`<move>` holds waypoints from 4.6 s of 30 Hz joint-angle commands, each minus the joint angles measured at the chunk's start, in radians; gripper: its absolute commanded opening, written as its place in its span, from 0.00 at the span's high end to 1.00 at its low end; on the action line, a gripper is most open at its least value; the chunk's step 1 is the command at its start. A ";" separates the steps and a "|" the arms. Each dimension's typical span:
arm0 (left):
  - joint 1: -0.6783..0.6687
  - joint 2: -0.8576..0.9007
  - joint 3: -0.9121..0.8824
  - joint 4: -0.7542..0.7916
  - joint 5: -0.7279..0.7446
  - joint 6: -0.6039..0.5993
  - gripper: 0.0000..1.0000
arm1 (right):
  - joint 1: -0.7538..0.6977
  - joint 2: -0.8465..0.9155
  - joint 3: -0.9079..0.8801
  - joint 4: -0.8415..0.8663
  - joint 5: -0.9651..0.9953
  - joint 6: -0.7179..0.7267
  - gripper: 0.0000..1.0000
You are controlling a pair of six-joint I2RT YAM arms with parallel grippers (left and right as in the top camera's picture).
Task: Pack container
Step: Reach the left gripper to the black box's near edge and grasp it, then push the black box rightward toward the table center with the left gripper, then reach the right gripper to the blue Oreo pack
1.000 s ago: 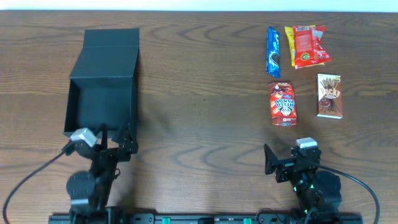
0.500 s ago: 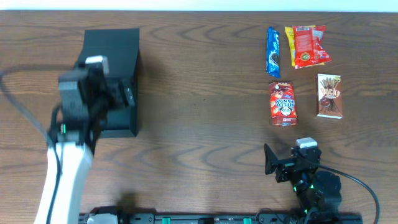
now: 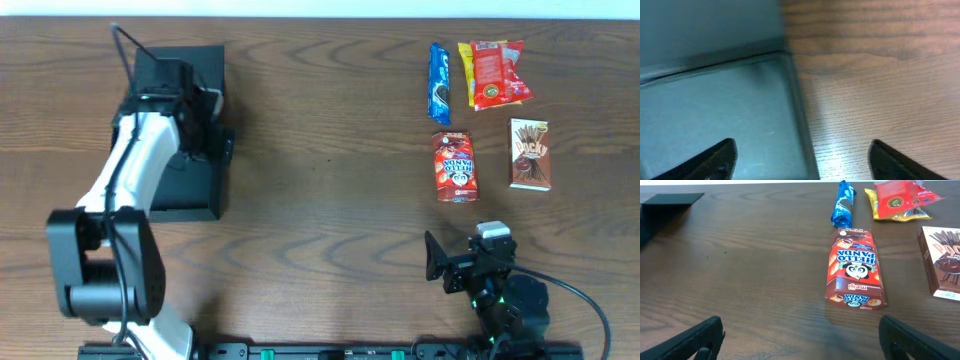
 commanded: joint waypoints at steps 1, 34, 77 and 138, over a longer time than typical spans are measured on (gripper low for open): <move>-0.021 0.046 0.023 -0.003 -0.047 0.017 0.29 | 0.016 -0.006 -0.008 0.000 0.006 -0.012 0.01; -0.232 0.087 0.126 0.271 -0.056 -0.446 0.94 | 0.016 -0.006 -0.008 -0.001 0.006 -0.012 0.01; -0.546 0.132 0.279 0.425 -0.044 -0.658 0.25 | 0.016 -0.006 -0.008 -0.001 0.006 -0.012 0.01; 0.016 0.190 0.380 0.147 -0.089 -0.479 0.03 | 0.014 -0.006 -0.008 0.356 0.169 0.966 0.01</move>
